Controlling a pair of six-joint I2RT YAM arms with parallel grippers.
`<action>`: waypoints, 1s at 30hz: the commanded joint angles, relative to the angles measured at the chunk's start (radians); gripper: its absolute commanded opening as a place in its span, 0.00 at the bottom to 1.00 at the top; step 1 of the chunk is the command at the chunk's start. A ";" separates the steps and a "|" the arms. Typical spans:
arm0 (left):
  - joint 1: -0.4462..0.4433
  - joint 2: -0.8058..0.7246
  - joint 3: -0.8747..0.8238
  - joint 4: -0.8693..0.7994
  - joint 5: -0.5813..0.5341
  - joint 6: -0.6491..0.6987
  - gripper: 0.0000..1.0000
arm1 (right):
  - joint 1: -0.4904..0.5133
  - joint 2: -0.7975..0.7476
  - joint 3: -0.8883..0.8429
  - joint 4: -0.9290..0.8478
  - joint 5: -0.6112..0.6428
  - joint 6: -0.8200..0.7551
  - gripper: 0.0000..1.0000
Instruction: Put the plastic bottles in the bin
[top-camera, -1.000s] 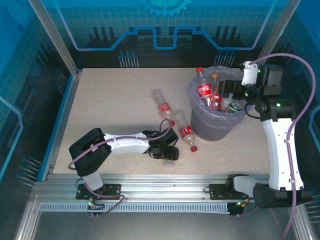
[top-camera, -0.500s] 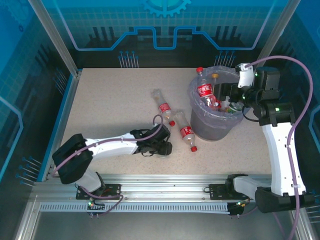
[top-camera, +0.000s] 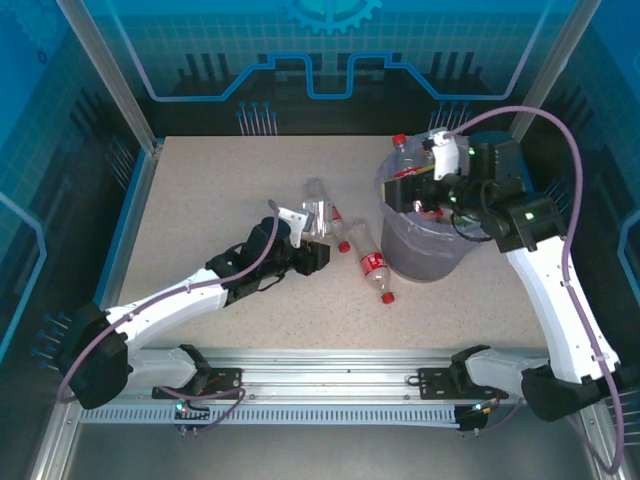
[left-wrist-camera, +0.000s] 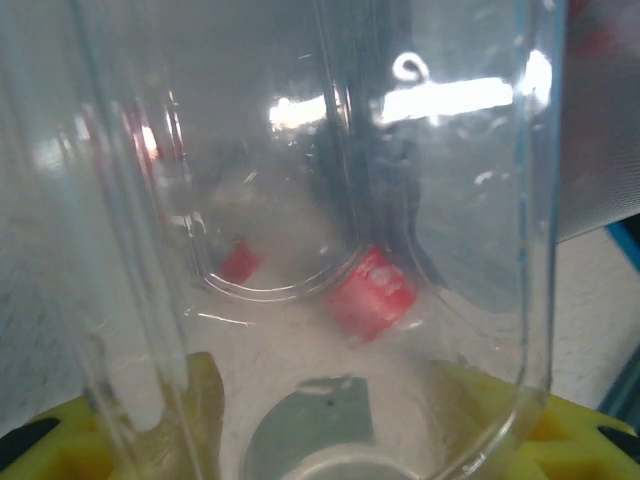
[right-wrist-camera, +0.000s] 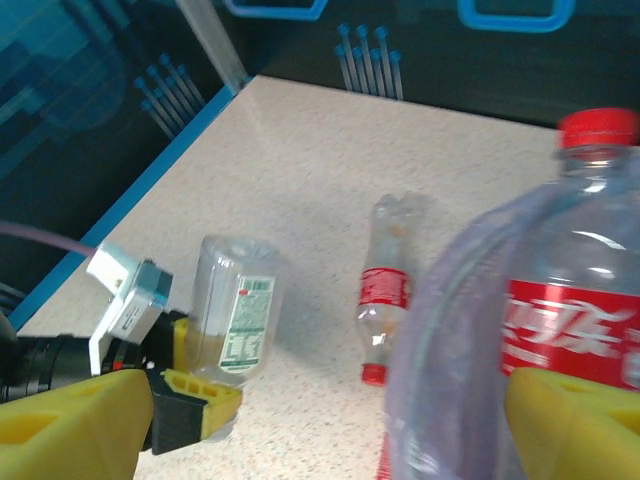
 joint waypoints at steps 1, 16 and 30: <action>0.008 -0.008 0.034 0.138 0.118 0.090 0.33 | 0.065 0.056 0.031 0.044 -0.003 0.019 0.95; 0.011 0.057 0.090 0.268 0.259 0.077 0.33 | 0.108 0.238 0.026 0.209 -0.164 0.148 0.98; 0.010 0.069 0.115 0.281 0.245 0.081 0.34 | 0.108 0.285 0.009 0.224 -0.167 0.165 0.73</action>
